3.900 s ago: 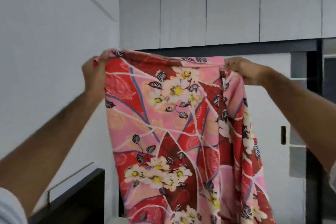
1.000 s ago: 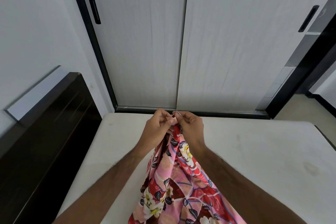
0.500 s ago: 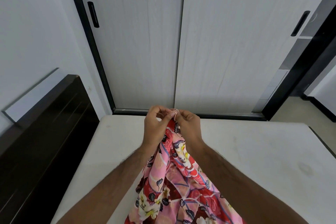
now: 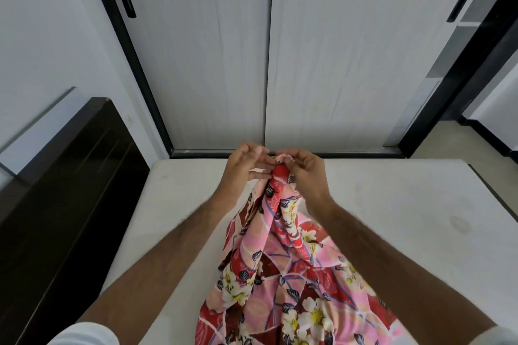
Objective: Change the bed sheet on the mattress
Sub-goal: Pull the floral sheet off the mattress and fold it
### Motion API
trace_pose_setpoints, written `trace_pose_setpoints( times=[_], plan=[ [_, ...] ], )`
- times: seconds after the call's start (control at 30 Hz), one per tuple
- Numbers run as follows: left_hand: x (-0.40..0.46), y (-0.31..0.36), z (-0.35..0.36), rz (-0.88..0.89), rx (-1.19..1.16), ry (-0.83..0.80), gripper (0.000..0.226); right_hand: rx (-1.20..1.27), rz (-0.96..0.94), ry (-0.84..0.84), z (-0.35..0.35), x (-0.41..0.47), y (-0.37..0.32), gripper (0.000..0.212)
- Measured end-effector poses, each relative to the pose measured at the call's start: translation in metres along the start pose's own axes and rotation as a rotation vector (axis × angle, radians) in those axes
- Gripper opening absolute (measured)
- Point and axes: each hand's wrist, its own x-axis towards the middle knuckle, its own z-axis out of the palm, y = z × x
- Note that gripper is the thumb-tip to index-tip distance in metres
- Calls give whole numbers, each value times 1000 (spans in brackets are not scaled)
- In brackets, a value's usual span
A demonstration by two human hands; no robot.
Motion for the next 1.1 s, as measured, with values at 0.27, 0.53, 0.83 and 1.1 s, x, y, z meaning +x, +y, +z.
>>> trace_pose_setpoints(
  times=[0.27,0.53,0.83,1.1],
  plan=[
    [-38,-132,-58,-238,738,-208,30,310,230,-146,-66,5,15,27],
    [-69,-183,-35,-29,853,-271,58,336,177,-177,-106,5,-23,28],
    [-32,-99,87,546,644,-285,43,297,110,-81,-132,-7,-42,26],
    [-22,-105,99,444,438,-464,23,290,79,-14,-150,-21,-48,24]
  ],
)
